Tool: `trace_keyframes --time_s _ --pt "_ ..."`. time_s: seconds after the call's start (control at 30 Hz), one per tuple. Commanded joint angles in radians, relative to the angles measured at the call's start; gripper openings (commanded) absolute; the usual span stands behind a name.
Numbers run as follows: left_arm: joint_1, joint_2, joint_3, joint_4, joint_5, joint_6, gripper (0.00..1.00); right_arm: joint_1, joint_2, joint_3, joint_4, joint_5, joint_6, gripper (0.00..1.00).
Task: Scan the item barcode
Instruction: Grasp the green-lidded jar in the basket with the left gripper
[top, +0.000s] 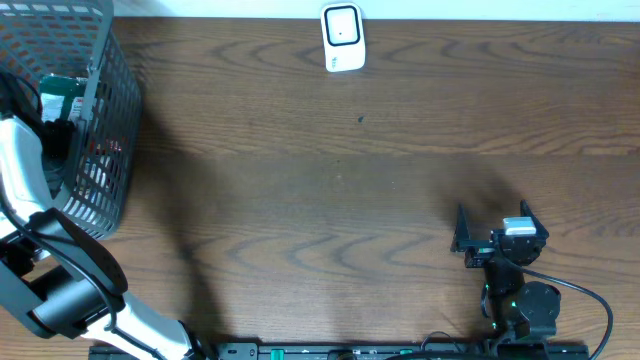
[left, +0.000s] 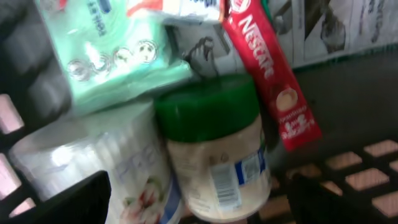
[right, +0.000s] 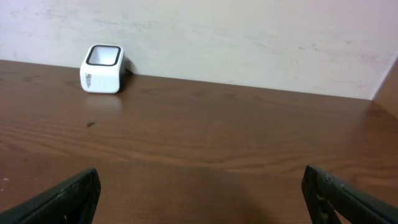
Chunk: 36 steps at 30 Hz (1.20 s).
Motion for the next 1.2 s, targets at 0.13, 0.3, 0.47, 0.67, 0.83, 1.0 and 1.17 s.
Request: trace_keyframes --time_s 0.13,0.3,0.47,0.67,0.83,1.0,1.17 --pt "-0.047 0.008 -0.102 0.142 -0.005 -0.029 0.88 -0.016 -0.002 -0.001 -0.004 0.005 -0.006 0.99" --pt "-0.051 0.010 -0.112 0.163 -0.006 -0.029 0.85 -0.016 -0.002 -0.001 -0.004 0.005 -0.006 0.99" --pt "-0.051 0.010 -0.196 0.231 -0.031 -0.036 0.85 -0.016 -0.002 -0.001 -0.004 0.005 -0.006 0.99" --pt "-0.051 0.010 -0.245 0.275 -0.031 -0.040 0.83 -0.016 -0.002 -0.001 -0.004 0.005 -0.006 0.99" --pt "-0.051 0.027 -0.246 0.283 -0.031 -0.040 0.83 -0.016 -0.001 -0.001 -0.004 0.005 -0.006 0.99" --pt "-0.031 0.026 -0.199 0.256 0.055 -0.035 0.83 -0.016 -0.002 -0.001 -0.004 0.005 -0.006 0.99" --pt "0.007 0.018 -0.036 0.122 0.121 -0.034 0.83 -0.016 -0.002 -0.001 -0.004 0.005 -0.006 0.99"
